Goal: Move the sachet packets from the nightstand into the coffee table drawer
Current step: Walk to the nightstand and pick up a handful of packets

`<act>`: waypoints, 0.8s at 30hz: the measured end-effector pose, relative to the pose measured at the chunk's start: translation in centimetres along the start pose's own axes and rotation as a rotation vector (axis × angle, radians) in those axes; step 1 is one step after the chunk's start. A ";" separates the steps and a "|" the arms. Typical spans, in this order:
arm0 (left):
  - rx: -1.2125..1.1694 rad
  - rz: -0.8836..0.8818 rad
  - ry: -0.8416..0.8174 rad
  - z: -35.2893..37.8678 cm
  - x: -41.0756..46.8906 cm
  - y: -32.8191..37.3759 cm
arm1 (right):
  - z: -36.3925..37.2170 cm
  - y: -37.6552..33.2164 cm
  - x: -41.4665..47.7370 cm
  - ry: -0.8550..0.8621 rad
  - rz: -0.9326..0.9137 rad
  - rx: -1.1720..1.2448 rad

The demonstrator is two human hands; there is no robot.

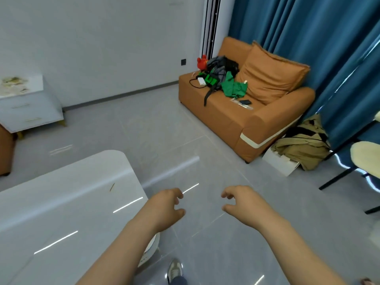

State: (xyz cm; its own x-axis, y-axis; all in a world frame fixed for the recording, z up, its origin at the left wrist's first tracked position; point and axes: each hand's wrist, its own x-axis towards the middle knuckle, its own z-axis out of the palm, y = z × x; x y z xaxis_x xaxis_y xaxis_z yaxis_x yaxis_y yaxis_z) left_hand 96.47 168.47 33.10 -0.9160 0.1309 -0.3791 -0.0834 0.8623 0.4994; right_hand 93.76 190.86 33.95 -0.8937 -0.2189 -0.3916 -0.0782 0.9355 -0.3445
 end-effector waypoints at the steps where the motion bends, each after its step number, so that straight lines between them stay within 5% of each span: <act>1: 0.005 0.009 0.002 -0.8 1.8 0.2 | -0.7 0.2 1.4 0.009 0.015 0.015; 14: 0.169 0.073 -0.063 -8.8 21.3 3.1 | -9.2 2.7 18.2 0.009 0.126 0.150; 24: 0.130 -0.069 0.017 -14.1 35.2 6.5 | -18.4 6.0 34.2 -0.004 -0.017 0.123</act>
State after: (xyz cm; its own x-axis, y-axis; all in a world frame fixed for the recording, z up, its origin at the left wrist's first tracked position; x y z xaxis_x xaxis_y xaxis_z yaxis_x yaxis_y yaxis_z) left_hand 58.13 171.77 33.95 -0.9166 0.0622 -0.3949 -0.0953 0.9254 0.3669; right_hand 54.57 194.11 34.13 -0.8908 -0.2360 -0.3884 -0.0384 0.8906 -0.4532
